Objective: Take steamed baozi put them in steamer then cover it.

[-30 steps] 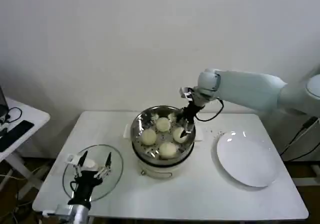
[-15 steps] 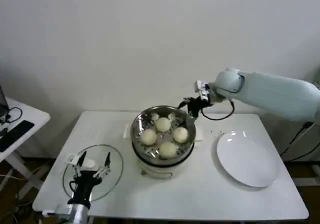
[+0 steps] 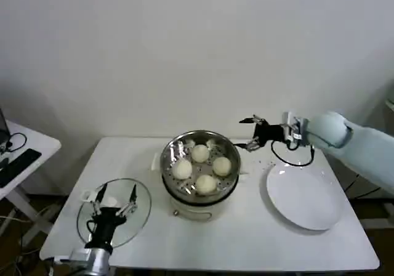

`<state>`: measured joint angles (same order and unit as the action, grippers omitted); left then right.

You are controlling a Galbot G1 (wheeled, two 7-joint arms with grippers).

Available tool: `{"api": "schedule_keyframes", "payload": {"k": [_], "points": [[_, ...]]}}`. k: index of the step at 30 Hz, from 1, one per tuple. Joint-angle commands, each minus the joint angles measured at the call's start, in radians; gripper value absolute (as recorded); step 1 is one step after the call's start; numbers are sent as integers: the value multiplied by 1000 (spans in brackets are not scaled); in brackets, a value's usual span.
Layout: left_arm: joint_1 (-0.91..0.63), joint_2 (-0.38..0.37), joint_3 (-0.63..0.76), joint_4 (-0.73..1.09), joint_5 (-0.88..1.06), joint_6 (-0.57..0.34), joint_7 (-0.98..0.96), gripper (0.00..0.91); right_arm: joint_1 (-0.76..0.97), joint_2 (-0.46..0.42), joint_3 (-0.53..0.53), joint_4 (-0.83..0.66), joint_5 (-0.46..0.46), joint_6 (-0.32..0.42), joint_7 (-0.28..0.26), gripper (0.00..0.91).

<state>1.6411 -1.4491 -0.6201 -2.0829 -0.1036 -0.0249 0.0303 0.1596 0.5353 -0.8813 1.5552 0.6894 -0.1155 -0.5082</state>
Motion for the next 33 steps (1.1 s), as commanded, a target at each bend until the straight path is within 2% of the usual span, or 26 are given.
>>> {"api": "schedule_keyframes", "payload": {"k": [1,6,13,22,28,33], "points": [[-2,4,-6,15,2,-4,0,907,-1035,-9,1185,126,-161,77,147,907],[-8,6,-12,22,0,-2,-1,907,-1268,183,1413,148,-258,135,147,907],[-22,7,-17,30,-1,11,2,907,-1450,460,1573,172,-367,266,176,907],[-29,8,-28,37,-6,20,18,907,-1618,721,1641,234,-375,335,171,907],[-35,8,-33,46,-9,22,22,907,-1673,812,1641,260,-377,352,148,907],[-27,10,-36,55,-16,15,26,907,-1695,847,1640,278,-378,355,129,907]]}}
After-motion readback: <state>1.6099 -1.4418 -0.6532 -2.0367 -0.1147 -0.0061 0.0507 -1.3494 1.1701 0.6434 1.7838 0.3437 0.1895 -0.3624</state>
